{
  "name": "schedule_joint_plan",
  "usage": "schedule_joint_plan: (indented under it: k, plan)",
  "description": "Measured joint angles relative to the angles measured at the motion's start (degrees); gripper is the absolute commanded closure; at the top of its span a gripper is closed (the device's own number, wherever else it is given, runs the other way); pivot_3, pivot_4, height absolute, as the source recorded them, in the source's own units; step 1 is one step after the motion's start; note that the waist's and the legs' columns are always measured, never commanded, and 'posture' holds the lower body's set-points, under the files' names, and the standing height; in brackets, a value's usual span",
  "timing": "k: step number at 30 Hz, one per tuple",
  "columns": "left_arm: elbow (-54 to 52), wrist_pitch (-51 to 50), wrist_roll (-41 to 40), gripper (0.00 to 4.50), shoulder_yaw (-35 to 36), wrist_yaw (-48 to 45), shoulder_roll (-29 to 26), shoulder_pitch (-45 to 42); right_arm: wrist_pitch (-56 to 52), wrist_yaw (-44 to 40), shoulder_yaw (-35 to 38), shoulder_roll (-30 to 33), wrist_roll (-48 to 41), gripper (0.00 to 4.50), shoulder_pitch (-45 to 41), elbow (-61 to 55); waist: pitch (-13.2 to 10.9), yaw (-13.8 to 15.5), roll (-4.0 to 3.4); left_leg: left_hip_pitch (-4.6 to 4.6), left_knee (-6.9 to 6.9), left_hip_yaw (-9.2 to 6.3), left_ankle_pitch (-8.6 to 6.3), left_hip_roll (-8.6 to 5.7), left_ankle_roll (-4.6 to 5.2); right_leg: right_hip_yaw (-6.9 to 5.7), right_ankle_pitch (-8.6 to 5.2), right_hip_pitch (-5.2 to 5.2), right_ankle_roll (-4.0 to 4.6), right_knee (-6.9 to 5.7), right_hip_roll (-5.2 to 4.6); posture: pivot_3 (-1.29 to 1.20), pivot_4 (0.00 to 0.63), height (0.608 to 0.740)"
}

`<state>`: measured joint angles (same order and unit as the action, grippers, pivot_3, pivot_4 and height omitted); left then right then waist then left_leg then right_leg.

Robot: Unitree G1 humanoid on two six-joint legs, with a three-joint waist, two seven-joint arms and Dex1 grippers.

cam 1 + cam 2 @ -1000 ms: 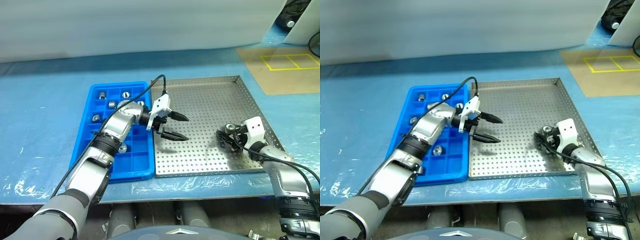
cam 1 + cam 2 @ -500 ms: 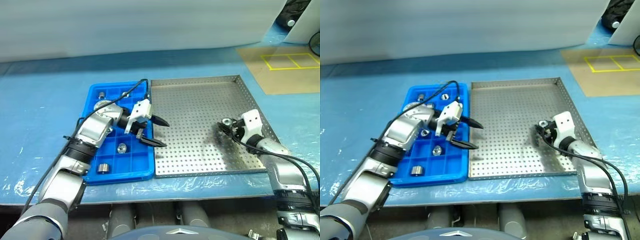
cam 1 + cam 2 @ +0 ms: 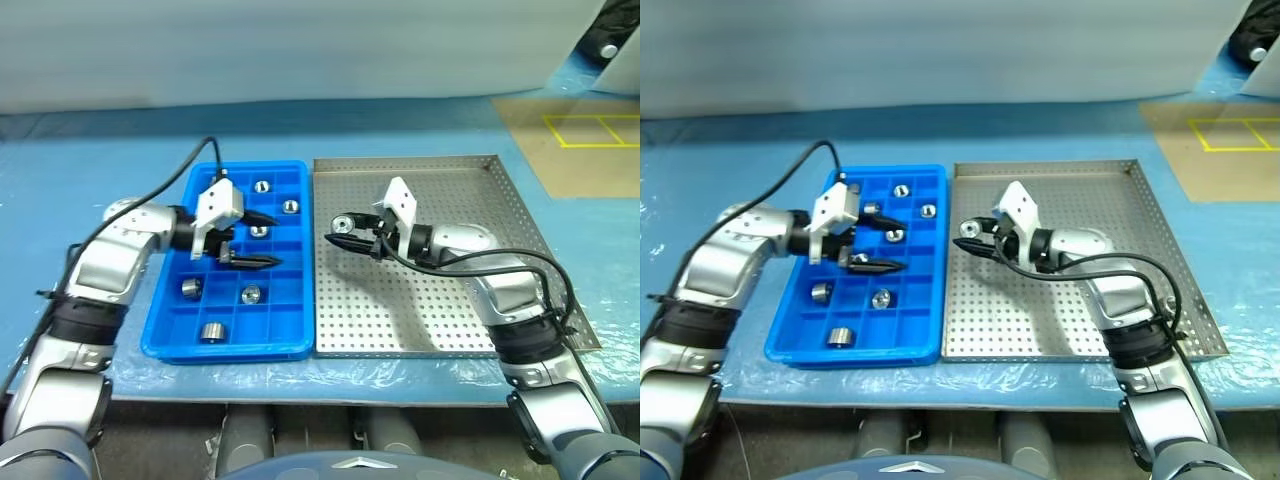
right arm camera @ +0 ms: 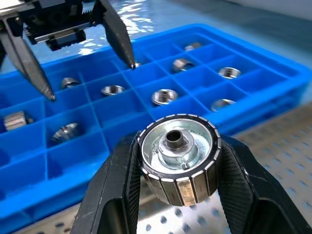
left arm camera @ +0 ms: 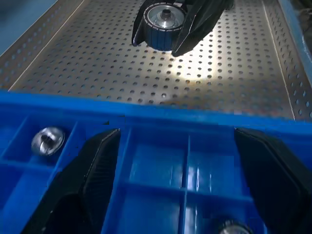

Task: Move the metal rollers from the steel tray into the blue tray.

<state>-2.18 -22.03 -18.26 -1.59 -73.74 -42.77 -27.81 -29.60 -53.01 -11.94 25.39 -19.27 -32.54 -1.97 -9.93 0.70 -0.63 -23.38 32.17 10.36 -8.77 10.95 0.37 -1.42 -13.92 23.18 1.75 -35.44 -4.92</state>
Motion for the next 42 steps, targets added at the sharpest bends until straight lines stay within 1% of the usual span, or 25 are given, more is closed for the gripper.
schedule_joint_plan:
  k: [2,5,10,14,16,17,21,22,26,28,30,33,36,38,39,42]
  plan:
    - [-3.51,-2.1,-1.2,0.59,3.12,1.79,-2.07,3.69,1.97,-1.98,-1.26,-1.33,0.62,2.74,-1.93,3.7,-0.01,1.08,0.02,0.0,-0.02,-0.01,0.0,0.0,-0.04,-0.01,0.0,0.0,0.0,0.0,-0.01,0.11,0.15,0.74]
    - [-9.42,-5.25,-3.22,0.59,7.05,4.75,-3.82,9.28,5.15,-4.35,-2.99,-4.06,2.03,2.74,-4.56,9.41,-0.03,3.02,0.05,0.0,-0.03,-0.03,0.05,0.01,-0.13,-0.04,0.0,0.0,0.01,-0.03,-0.01,0.22,0.15,0.74]
    - [-18.86,-10.26,-6.26,0.59,11.67,9.94,-4.44,18.38,10.34,-8.4,-5.18,-7.37,4.72,2.74,-8.23,18.83,-0.06,5.36,0.11,-0.02,-0.04,-0.1,0.11,0.04,-0.23,-0.1,-0.01,0.0,0.01,-0.08,-0.02,0.27,0.15,0.74]
    - [-22.25,-12.23,-8.15,0.59,13.34,12.36,-4.67,20.22,12.27,-11.14,-5.48,-7.63,5.89,2.74,-8.58,23.16,-0.06,7.06,0.12,0.0,-0.03,-0.14,0.16,0.04,-0.33,-0.11,-0.01,-0.01,0.01,-0.18,-0.03,0.28,0.15,0.74]
    - [-23.06,-12.42,-8.66,0.59,13.45,13.09,-4.96,20.73,13.72,-11.64,-5.48,-7.64,6.87,2.0,-8.59,25.62,-0.06,7.25,0.12,0.02,-0.02,-0.15,0.18,0.04,-0.36,-0.1,-0.01,-0.01,0.01,-0.22,-0.04,0.27,0.15,0.74]
    - [-23.19,-12.48,-8.94,0.59,13.45,13.37,-5.06,20.9,14.81,-11.97,-5.44,-7.65,7.13,1.76,-8.6,26.23,-0.06,7.3,0.12,0.04,-0.02,-0.15,0.19,0.04,-0.37,-0.09,-0.01,0.0,0.01,-0.25,-0.03,0.27,0.15,0.74]
    - [-23.2,-12.5,-9.69,0.59,13.34,14.27,-5.09,20.64,16.78,-12.35,-4.84,-7.1,7.84,0.38,-8.73,26.9,-0.06,7.64,0.13,0.08,-0.03,-0.16,0.21,0.08,-0.41,-0.08,-0.01,0.0,0.01,-0.27,0.0,0.23,0.15,0.74]
    - [-23.06,-12.49,-9.7,0.59,13.09,14.32,-5.1,19.98,16.35,-12.35,-4.39,-6.94,7.78,0.05,-8.73,26.77,-0.06,7.71,0.13,0.08,-0.03,-0.16,0.21,0.08,-0.41,-0.08,-0.01,-0.01,0.01,-0.28,0.0,0.22,0.15,0.74]
    - [-22.29,-12.27,-9.79,0.59,10.86,14.0,-5.13,17.11,14.35,-11.56,-3.35,-5.92,7.8,0.05,-8.26,24.95,-0.05,7.83,0.13,0.08,-0.02,-0.15,0.22,0.06,-0.43,-0.07,-0.01,-0.01,0.0,-0.28,0.0,0.16,0.15,0.74]
    - [-20.64,-12.04,-9.77,0.59,8.83,13.37,-4.82,14.53,13.29,-9.66,-1.28,-5.32,7.58,0.05,-7.28,23.47,-0.05,7.94,0.13,0.06,-0.01,-0.15,0.25,0.03,-0.47,-0.07,-0.01,-0.01,0.0,-0.29,0.0,0.11,0.15,0.74]
    - [-18.61,-11.43,-9.7,0.59,6.44,12.63,-3.65,11.56,11.41,-7.95,1.23,-4.25,6.92,0.05,-6.59,21.56,-0.05,7.68,0.13,0.06,0.03,-0.12,0.34,0.02,-0.62,-0.02,0.0,0.0,-0.01,-0.3,0.0,0.07,0.15,0.74]
    - [-14.41,-9.5,-9.01,0.59,2.05,11.32,-0.94,6.69,8.36,-6.43,4.97,-1.3,5.06,0.05,-5.07,16.68,-0.05,7.24,0.15,0.06,0.03,-0.12,0.36,0.03,-0.65,-0.01,0.0,0.0,-0.02,-0.3,0.02,-0.05,0.15,0.74]
    - [-8.96,-6.97,-7.4,0.59,-3.19,9.34,3.58,1.25,4.96,-4.23,9.74,2.67,2.97,0.05,-0.89,10.2,-0.04,6.58,0.15,0.05,0.02,-0.08,0.37,0.0,-0.65,0.0,0.0,-0.02,-0.02,-0.29,0.03,-0.17,0.15,0.74]
    - [-2.28,-3.75,-5.72,0.59,-7.71,6.34,8.74,-4.54,2.46,-1.64,14.78,6.94,2.06,0.05,5.1,5.13,-0.04,6.35,0.15,0.04,0.04,-0.02,0.36,-0.08,-0.62,0.05,0.01,-0.06,-0.03,-0.24,0.01,-0.22,0.15,0.74]
    - [-0.87,-2.82,-5.34,0.59,-8.56,5.58,9.75,-5.55,1.85,-1.02,15.81,7.69,1.95,0.05,6.44,4.23,-0.03,5.86,0.17,0.06,0.06,-0.01,0.34,-0.07,-0.59,0.11,0.01,-0.06,-0.04,-0.24,0.02,-0.28,0.15,0.74]
    - [6.94,1.48,-3.24,0.59,-12.3,1.97,14.57,-10.29,-1.3,2.16,21.09,10.57,0.48,0.05,13.34,-2.52,-0.03,3.01,0.16,0.09,0.08,0.02,0.31,-0.07,-0.52,0.17,0.02,-0.02,-0.06,-0.22,0.08,-0.39,0.15,0.74]
